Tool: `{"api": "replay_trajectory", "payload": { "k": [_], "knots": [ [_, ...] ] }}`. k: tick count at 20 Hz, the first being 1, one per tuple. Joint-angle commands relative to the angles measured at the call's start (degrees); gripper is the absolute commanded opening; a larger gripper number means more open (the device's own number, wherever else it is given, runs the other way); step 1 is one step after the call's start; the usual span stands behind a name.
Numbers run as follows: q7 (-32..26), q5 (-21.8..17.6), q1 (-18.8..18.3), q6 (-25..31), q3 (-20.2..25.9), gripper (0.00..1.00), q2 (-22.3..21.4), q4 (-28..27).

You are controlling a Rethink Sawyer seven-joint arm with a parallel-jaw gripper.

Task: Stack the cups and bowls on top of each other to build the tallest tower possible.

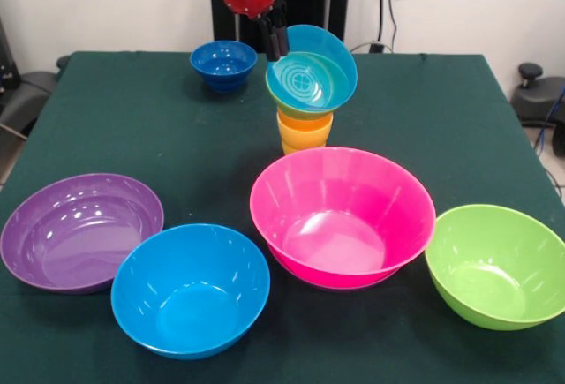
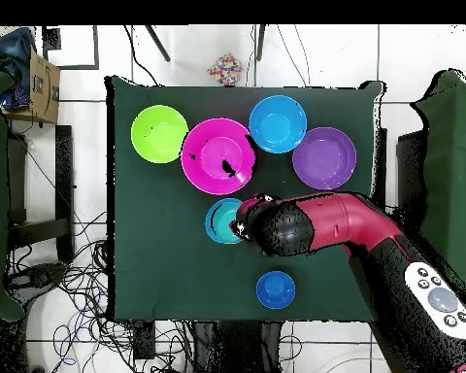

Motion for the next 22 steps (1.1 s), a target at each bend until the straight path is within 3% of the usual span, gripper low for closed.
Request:
{"api": "replay_trajectory", "payload": {
  "k": [1,22],
  "knots": [
    [2.68,-4.3,1.62,-2.12,-3.4,0.0,1.54,1.29],
    [3.09,-8.57,3.58,-3.06,-6.33,0.0,3.58,3.41]
  ]
}}
